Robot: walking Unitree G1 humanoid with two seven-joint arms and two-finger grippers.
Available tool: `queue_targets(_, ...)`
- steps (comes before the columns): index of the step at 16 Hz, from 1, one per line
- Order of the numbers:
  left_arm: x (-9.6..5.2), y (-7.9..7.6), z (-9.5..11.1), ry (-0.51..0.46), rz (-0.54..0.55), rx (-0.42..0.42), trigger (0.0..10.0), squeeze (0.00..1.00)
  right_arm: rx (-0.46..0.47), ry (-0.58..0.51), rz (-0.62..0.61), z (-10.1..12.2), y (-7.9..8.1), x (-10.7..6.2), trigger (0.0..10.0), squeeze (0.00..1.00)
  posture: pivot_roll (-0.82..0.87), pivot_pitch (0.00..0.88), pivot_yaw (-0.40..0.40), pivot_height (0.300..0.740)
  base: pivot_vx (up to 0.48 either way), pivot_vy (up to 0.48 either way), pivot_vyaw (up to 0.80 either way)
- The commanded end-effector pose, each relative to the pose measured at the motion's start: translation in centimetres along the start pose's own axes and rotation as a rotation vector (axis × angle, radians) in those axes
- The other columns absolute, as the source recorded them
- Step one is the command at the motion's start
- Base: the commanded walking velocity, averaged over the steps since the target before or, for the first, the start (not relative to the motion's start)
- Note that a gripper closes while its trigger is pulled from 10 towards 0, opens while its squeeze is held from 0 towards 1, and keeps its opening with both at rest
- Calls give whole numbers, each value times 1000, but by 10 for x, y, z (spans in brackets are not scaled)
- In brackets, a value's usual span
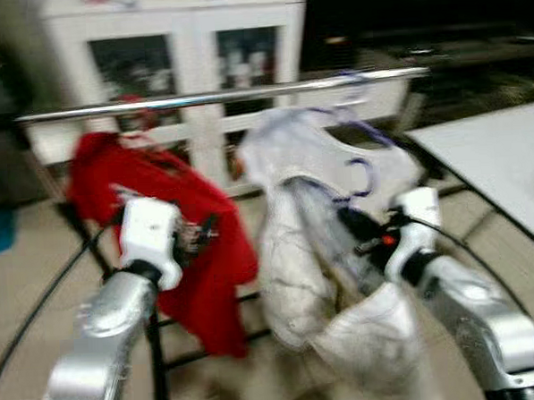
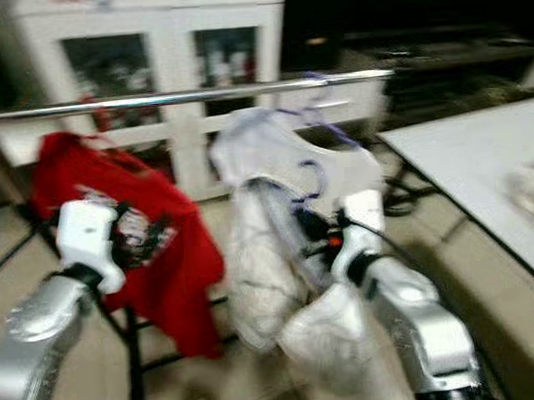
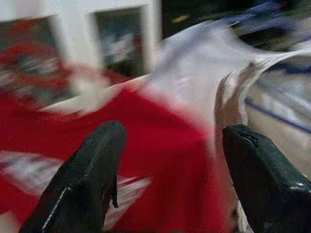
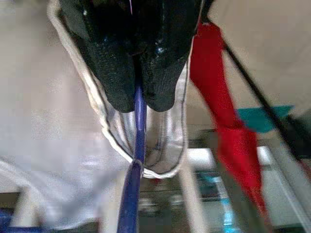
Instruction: Hang hanger
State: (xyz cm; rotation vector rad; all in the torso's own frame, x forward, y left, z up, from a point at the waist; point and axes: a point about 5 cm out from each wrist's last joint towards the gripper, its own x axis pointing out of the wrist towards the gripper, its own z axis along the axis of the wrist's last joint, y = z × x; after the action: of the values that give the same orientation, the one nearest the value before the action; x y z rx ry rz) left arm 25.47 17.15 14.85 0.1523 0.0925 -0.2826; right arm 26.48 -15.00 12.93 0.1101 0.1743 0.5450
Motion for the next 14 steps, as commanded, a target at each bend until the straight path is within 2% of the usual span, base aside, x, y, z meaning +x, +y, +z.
queue_targets(1, 1, -9, 5, -19, -38, -1, 10000, 0, -43, -76, -7, 17, -5, -4, 10000, 0, 97, 0, -34, 740, 322, 0, 800)
queue_targets(6, 2, -12, 7, -11, -54, 23, 10000, 0, -53, -95, -33, 17, -7, -5, 10000, 0, 95, 0, -30, 740, 315, 0, 766)
queue_targets(9, 2, -17, 6, 0, -100, 25, 10000, 0, -23, -113, -101, 20, -17, -6, 10000, 0, 92, 0, -30, 740, 0, 0, 0)
queue_targets(12, 1, -22, 7, -4, -164, 38, 10000, 0, -54, -159, -154, 29, -20, -3, 10000, 0, 91, 0, -32, 740, 0, 0, 0)
queue_targets(14, 0, -27, 7, -5, -261, 62, 10000, 0, -28, -236, -257, 40, -29, 6, 10000, 0, 90, 0, -39, 740, 0, 0, 0)
